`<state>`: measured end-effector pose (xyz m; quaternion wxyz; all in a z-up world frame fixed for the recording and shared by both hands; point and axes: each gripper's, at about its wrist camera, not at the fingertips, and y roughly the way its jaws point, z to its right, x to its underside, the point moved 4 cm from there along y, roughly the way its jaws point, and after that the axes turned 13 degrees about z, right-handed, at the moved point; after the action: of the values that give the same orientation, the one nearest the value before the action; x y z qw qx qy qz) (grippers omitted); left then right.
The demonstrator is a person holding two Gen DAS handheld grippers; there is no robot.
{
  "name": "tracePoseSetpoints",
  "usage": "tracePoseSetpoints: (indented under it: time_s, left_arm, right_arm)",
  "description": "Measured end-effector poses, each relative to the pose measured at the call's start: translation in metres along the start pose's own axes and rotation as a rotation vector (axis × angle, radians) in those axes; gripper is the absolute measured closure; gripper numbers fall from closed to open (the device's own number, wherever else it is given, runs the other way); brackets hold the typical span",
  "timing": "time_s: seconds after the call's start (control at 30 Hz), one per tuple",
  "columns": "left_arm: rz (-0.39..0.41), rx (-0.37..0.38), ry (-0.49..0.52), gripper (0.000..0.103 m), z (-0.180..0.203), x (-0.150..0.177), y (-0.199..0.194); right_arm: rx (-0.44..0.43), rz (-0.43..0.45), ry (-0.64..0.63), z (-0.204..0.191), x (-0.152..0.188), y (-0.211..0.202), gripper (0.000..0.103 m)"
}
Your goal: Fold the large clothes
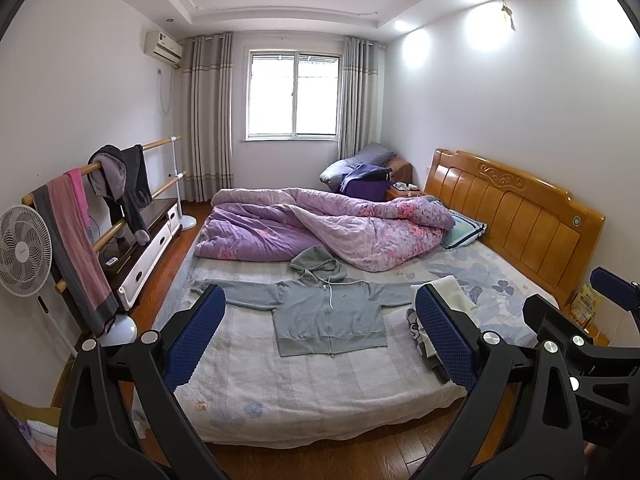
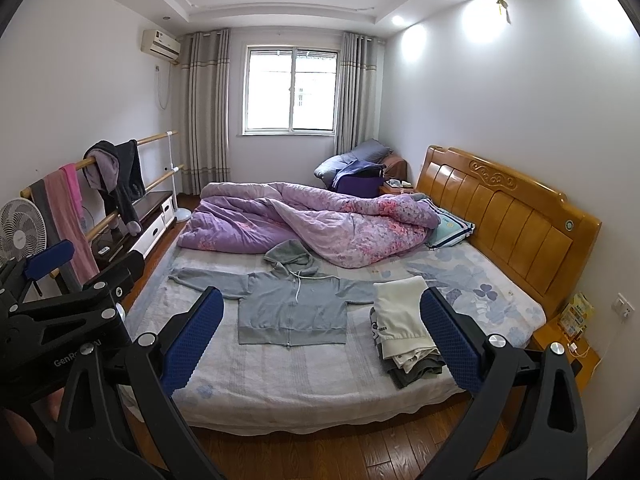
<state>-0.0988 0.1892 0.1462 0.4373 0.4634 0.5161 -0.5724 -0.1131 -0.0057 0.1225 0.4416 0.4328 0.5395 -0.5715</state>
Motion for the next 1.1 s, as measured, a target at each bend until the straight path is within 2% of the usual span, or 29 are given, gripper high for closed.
tracePoseSetpoints:
  time_s: [1.1]
  left_arm:
    - [-0.005, 0.019, 0.007, 0.007, -0.015, 0.0, 0.01]
  right_arm:
    - [0.002, -0.004, -0.002, 0.003, 0.0, 0.004, 0.008]
